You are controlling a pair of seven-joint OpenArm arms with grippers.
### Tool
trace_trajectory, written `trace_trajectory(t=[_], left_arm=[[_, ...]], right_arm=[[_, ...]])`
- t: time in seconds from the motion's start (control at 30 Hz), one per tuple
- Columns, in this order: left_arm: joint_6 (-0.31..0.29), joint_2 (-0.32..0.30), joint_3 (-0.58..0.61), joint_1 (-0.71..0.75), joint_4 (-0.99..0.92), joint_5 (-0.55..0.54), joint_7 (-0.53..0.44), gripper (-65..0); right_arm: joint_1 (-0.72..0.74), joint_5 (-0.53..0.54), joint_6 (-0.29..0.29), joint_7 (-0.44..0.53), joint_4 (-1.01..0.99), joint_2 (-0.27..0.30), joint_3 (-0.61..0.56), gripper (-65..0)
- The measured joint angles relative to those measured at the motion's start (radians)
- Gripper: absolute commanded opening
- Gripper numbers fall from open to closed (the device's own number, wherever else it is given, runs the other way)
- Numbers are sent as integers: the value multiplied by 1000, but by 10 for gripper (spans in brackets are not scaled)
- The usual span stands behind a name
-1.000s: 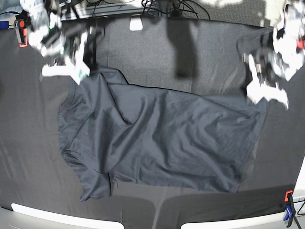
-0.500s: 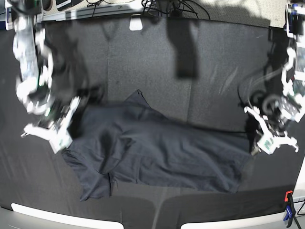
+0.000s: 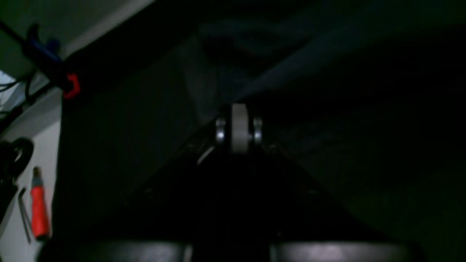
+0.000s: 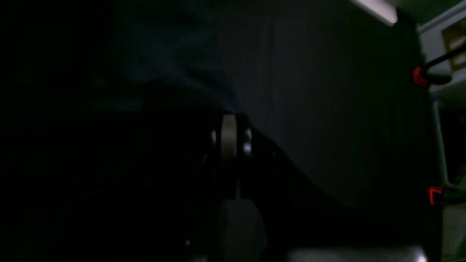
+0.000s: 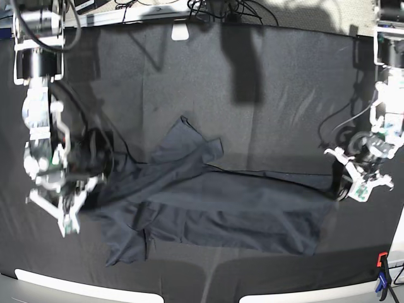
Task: Layout the t-shirt on the table in an organized manner, then fold the t-shirt properly
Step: 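Lower both grippers onto the shirt's collar-side edge and grasp it, then release the shirt with the right gripper and lift it away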
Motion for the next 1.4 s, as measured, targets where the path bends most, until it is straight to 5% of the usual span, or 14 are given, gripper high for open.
trace_trajectory(t=[0.23,0.43,0.6,0.7,0.77,0.8,0.9,1.0,1.2,1.33,1.4], left_arm=[[0,50,0,-60,-1,11,-3,-650],[-1,60,0,-64,-1,11,1,-650],[-1,63,0,-64,-1,11,27,-650],[0,67,0,-64,-1,11,27,-650],[0,69,0,-64,-1,11,27,-650],[0,69,0,-64,-1,11,27,-650],[0,71,0,-64,-1,11,27,-650],[0,80,0,-64,-1,8,30,-650],[0,87,-1,-64,-2,7,42,-650],[-1,87,0,-64,-2,8,79,-650],[0,85,0,-63,-2,7,86,-650]], right_arm=[[42,-4,-5,-53,0,1,0,-650],[45,-111,-184,-137,0,2,1,-650],[44,-150,-206,-206,0,0,5,-644],[45,-166,-206,-217,0,0,5,-467],[45,-173,-206,-217,0,0,5,-431],[45,-174,-195,-218,1,0,5,-431],[38,-178,-12,-205,42,-18,6,-432],[10,-47,91,-192,147,-54,-16,-433],[-131,-57,106,-203,382,-74,-255,-434],[-219,-179,108,-207,402,-72,-470,-434],[-256,-237,55,-205,402,-72,-539,-434]])
